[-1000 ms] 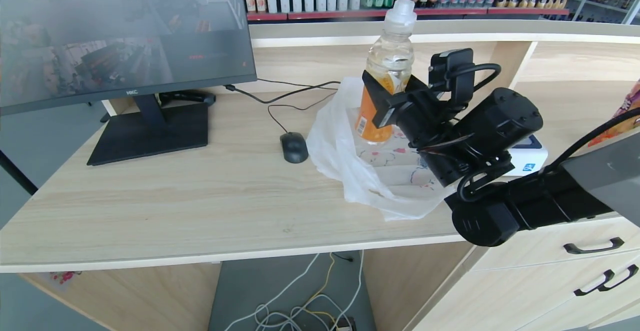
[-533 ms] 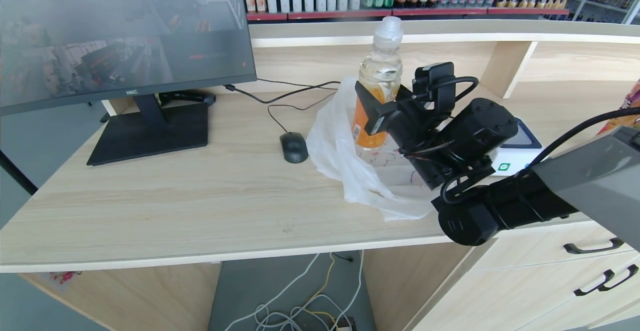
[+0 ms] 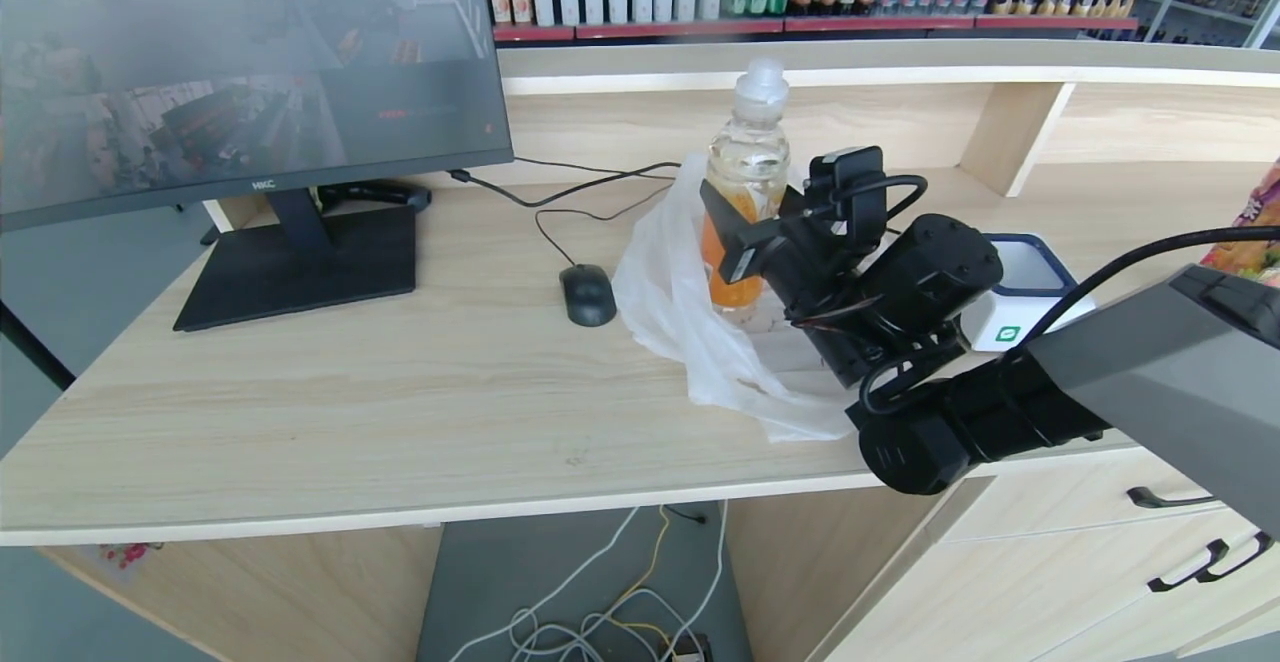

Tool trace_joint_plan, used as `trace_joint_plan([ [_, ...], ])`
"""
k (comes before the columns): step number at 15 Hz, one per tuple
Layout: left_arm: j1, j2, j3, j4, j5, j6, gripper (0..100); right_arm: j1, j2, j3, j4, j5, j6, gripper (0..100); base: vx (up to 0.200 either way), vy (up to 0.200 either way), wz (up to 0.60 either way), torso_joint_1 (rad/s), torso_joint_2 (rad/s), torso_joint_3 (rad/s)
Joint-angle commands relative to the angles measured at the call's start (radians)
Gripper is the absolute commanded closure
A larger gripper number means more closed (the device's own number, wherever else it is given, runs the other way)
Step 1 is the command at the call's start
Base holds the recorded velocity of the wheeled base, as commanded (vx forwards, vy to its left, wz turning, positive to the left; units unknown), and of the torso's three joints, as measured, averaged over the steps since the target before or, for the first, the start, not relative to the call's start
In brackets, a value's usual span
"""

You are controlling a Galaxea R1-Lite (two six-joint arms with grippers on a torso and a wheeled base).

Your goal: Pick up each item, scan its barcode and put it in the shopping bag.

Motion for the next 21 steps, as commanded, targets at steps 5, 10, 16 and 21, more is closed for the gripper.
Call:
trace_joint_plan([
  [5,0.000,0.000,0.000,0.000,0.000,0.000,0,0.000,0.049,0.002,0.004,0.000,0.006,100,0.000,0.000,0.00,0.000,0.00,0.000],
  [10,0.000,0.000,0.000,0.000,0.000,0.000,0,0.002,0.062,0.002,0.004,0.000,0.006,100,0.000,0.000,0.00,0.000,0.00,0.000],
  [16,0.000,0.000,0.000,0.000,0.000,0.000,0,0.002,0.059,-0.004,0.004,0.000,0.007,100,0.000,0.000,0.00,0.000,0.00,0.000],
  [21,0.000,0.000,0.000,0.000,0.000,0.000,0,0.002,0.049,-0.012,0.002,-0.006,0.045,0,0.000,0.000,0.00,0.000,0.00,0.000],
])
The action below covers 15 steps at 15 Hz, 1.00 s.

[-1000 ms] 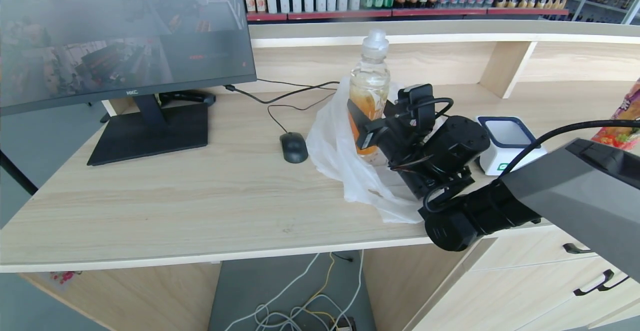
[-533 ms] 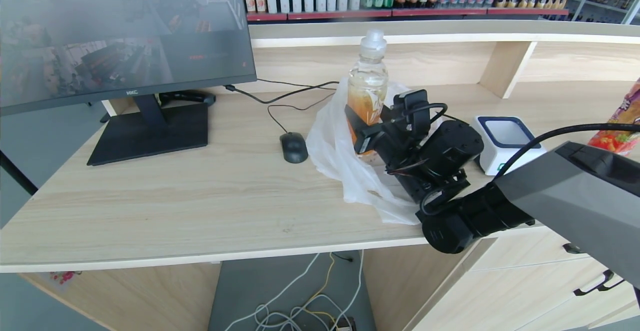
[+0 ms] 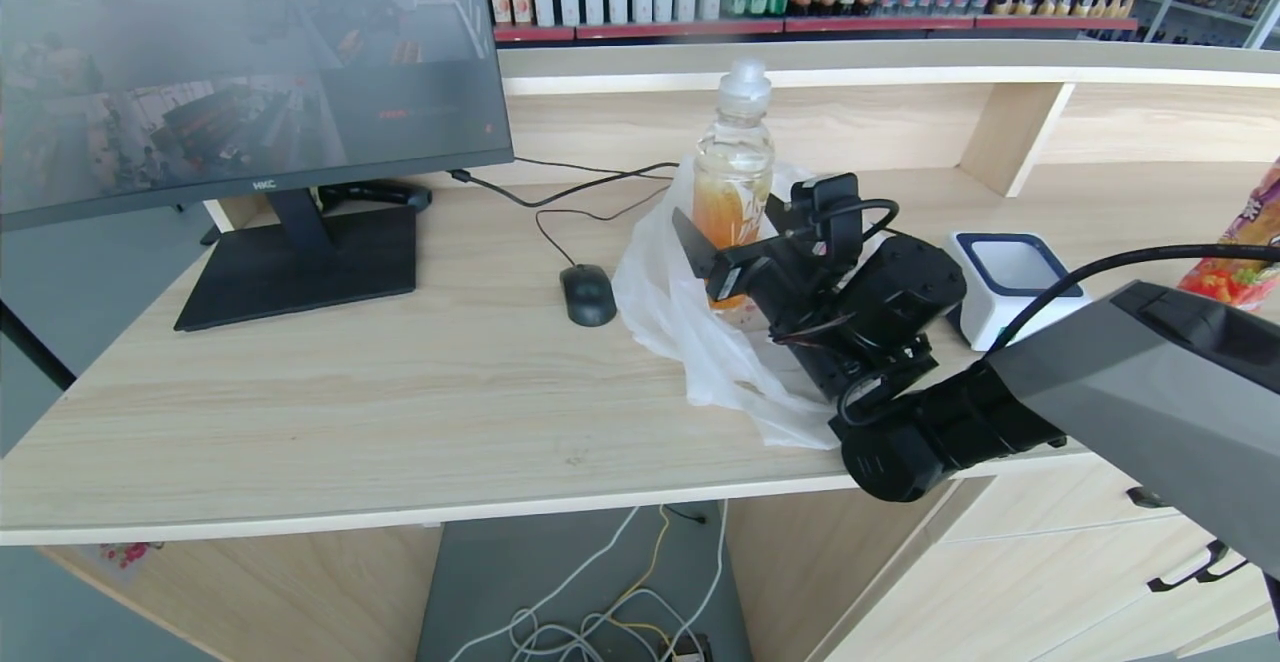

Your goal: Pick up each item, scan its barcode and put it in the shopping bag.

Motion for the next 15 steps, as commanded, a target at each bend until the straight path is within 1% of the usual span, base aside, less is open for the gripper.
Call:
trace_joint_plan([
  [1,0.000,0.000,0.000,0.000,0.000,0.000,0,0.000,-0.013,0.007,-0.002,-0.001,0.001,0,0.000,0.000,0.00,0.000,0.00,0.000],
  [8,0.000,0.000,0.000,0.000,0.000,0.000,0,0.000,-0.124,0.111,-0.005,-0.003,0.002,0,0.000,0.000,0.00,0.000,0.00,0.000],
  [11,0.000,0.000,0.000,0.000,0.000,0.000,0,-0.001,-0.219,0.211,-0.008,-0.001,0.007,0,0.000,0.000,0.00,0.000,0.00,0.000],
  [13,0.000,0.000,0.000,0.000,0.000,0.000,0,0.002,-0.285,0.249,-0.002,-0.001,0.039,0,0.000,0.000,0.00,0.000,0.00,0.000],
  [14,0.000,0.000,0.000,0.000,0.000,0.000,0,0.030,-0.358,0.308,0.016,-0.001,0.044,0,0.000,0.000,0.00,0.000,0.00,0.000],
  [15,0.000,0.000,0.000,0.000,0.000,0.000,0,0.034,-0.400,0.366,0.030,0.004,0.044,0,0.000,0.000,0.00,0.000,0.00,0.000],
])
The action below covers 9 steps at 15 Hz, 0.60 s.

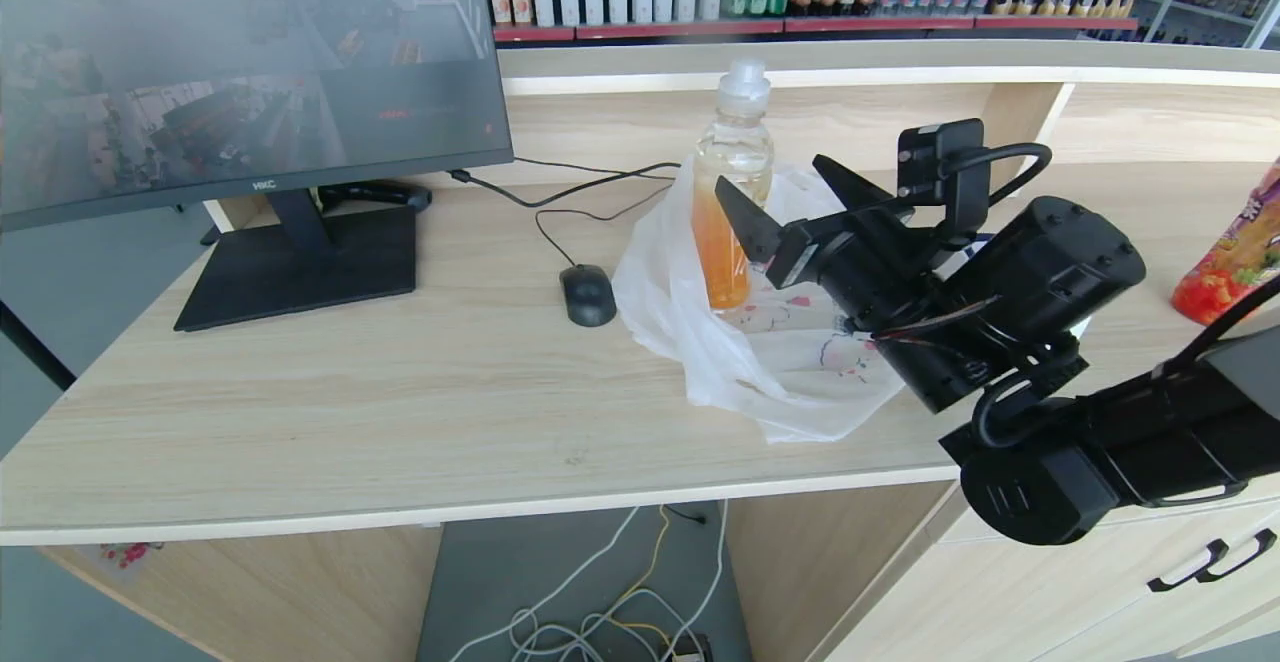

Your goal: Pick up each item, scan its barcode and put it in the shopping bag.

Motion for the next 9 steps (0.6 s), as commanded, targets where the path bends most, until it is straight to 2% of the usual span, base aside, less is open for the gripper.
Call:
trace_joint_plan([
  [1,0.000,0.000,0.000,0.000,0.000,0.000,0,0.026,-0.173,0.192,0.021,-0.002,-0.005,0,0.000,0.000,0.00,0.000,0.00,0.000],
  [3,0.000,0.000,0.000,0.000,0.000,0.000,0,0.046,-0.234,0.276,0.008,0.001,-0.052,0,0.000,0.000,0.00,0.000,0.00,0.000],
  [9,0.000,0.000,0.000,0.000,0.000,-0.002,0,0.055,-0.264,0.321,-0.067,-0.053,-0.048,0,0.000,0.000,0.00,0.000,0.00,0.000],
])
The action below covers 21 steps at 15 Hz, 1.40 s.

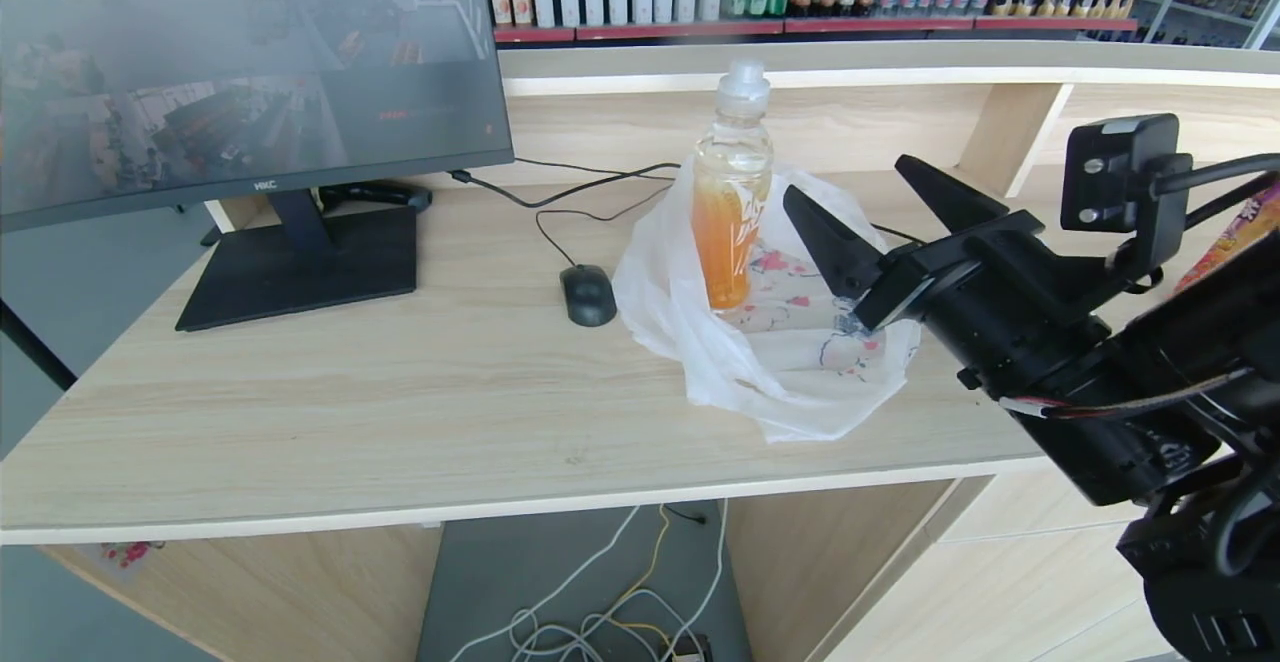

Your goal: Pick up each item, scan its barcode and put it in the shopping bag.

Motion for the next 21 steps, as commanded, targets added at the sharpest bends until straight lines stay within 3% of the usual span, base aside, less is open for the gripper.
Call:
trace_joint_plan([
  [1,0.000,0.000,0.000,0.000,0.000,0.001,0,0.003,-0.019,0.026,-0.007,-0.003,-0.001,0,0.000,0.000,0.00,0.000,0.00,0.000],
  [8,0.000,0.000,0.000,0.000,-0.002,0.026,0,0.029,-0.025,0.030,-0.016,-0.003,0.018,0,0.000,0.000,0.00,0.000,0.00,0.000],
  [11,0.000,-0.002,0.000,0.000,-0.002,0.024,0,0.029,-0.016,0.035,-0.019,-0.003,0.018,0,-0.200,0.000,0.00,0.004,0.00,0.002],
  [21,0.000,0.000,0.000,0.000,-0.002,0.020,0,0.029,-0.018,0.036,-0.021,-0.003,0.018,0,0.000,0.000,0.00,0.000,0.00,0.000],
])
